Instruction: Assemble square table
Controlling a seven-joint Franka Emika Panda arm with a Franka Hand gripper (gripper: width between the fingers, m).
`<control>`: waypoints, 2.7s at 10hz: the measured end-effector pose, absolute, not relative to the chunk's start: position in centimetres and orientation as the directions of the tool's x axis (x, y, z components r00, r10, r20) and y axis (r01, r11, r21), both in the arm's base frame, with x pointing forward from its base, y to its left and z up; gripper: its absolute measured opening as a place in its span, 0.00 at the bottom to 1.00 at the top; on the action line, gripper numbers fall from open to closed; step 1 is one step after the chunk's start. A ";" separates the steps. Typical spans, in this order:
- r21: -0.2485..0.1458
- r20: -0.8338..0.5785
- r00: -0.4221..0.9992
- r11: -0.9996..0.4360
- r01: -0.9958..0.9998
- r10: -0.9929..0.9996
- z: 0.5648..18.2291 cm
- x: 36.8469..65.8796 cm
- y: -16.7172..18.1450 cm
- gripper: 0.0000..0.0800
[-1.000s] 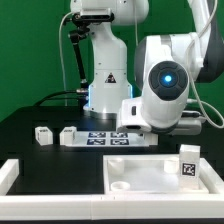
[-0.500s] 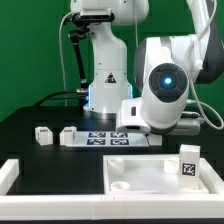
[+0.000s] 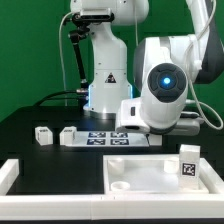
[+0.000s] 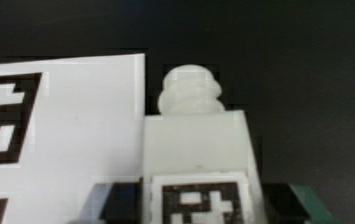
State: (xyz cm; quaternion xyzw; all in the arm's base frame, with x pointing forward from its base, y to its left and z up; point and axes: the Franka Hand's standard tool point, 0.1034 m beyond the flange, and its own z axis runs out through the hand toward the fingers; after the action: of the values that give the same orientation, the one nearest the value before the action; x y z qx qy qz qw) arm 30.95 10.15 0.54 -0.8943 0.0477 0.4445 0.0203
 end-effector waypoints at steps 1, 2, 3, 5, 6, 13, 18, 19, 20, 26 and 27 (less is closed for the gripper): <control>0.006 -0.797 0.600 -0.995 -0.104 -0.068 0.5 31.0 10.1 0.35; 0.005 -0.794 0.604 -0.994 -0.109 -0.070 0.8 31.4 10.0 0.35; -0.018 -0.783 0.620 -0.995 -0.098 -0.047 2.3 33.1 9.2 0.35; -0.067 -0.709 0.705 -0.991 -0.116 -0.035 6.2 37.0 7.6 0.35; -0.068 -0.702 0.711 -0.990 -0.124 -0.040 7.1 37.1 7.2 0.35; -0.079 -0.237 0.971 -0.996 -0.045 -0.025 10.5 44.4 4.7 0.35; -0.017 0.123 0.992 -0.999 0.030 0.028 12.3 48.8 3.5 0.35; -0.004 0.219 0.975 -0.999 0.032 0.030 12.4 49.2 3.3 0.36; 0.010 0.269 0.962 -0.999 0.046 0.047 12.3 49.2 2.8 0.35; 0.024 0.495 0.869 -1.000 -0.005 0.007 14.2 60.0 0.3 0.36; 0.032 0.493 0.869 -0.999 0.008 0.023 14.2 59.9 0.2 0.36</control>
Offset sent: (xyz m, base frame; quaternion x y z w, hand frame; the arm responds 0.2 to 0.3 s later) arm 0.0662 -0.0334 0.0715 0.0028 0.0850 -0.0570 0.9947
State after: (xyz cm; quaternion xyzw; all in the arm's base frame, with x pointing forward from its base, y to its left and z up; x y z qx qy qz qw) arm 59.86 0.24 14.23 -0.9667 -0.0079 -0.2554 -0.0144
